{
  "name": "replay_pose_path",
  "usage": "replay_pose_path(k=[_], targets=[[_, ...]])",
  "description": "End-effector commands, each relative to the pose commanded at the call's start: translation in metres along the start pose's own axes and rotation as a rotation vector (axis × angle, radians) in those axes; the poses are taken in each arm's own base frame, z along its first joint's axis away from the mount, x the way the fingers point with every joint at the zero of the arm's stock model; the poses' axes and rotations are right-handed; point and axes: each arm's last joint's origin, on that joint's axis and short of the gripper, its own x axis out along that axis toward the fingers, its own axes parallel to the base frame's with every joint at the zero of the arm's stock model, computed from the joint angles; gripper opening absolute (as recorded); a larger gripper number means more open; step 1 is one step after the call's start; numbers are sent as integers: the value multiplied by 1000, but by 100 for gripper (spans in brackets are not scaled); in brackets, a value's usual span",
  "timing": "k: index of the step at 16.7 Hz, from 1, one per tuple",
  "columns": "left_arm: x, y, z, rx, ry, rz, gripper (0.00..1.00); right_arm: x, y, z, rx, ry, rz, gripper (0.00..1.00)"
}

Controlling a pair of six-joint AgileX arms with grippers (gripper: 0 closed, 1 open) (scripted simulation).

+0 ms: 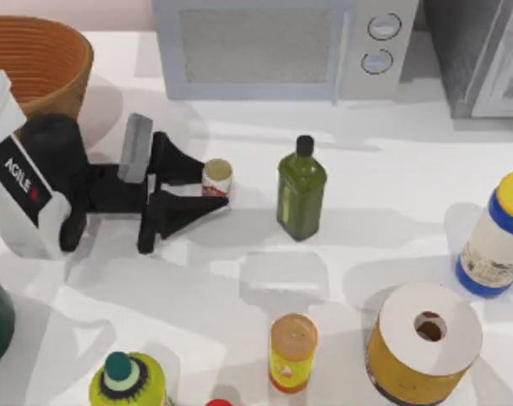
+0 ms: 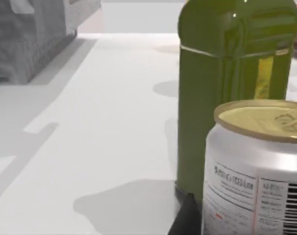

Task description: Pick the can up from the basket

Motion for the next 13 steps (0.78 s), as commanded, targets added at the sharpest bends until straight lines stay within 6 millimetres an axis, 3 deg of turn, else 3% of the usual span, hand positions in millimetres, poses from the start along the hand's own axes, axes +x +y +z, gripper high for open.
replay_pose_path(k=[5,13], targets=[[-1,0,-2,-4,0,0,0,0,0,0,0,0,0,100],[-1,0,-2,-4,0,0,60,0,0,0,0,0,0,100]])
